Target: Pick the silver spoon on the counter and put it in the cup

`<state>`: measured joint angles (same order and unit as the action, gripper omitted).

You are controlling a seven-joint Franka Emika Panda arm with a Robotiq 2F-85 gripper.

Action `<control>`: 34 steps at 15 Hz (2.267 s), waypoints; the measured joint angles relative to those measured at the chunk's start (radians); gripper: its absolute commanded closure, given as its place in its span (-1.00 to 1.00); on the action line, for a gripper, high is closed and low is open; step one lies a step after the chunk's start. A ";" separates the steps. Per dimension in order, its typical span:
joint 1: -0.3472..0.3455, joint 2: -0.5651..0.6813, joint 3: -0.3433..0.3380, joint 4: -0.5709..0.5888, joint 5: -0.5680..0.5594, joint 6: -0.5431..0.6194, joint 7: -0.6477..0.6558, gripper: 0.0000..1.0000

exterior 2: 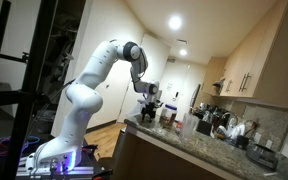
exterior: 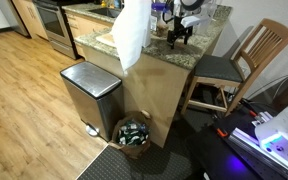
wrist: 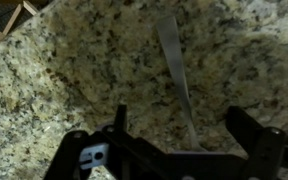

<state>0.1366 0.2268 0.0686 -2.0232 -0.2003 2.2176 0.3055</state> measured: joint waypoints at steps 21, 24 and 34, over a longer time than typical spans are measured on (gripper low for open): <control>0.022 0.010 0.008 0.025 0.078 0.056 0.011 1.00; 0.022 0.010 0.005 0.025 0.077 0.055 0.055 1.00; -0.012 -0.341 -0.061 -0.107 -0.077 -0.133 0.174 1.00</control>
<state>0.1248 -0.1147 0.0076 -2.1306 -0.2771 2.0849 0.4797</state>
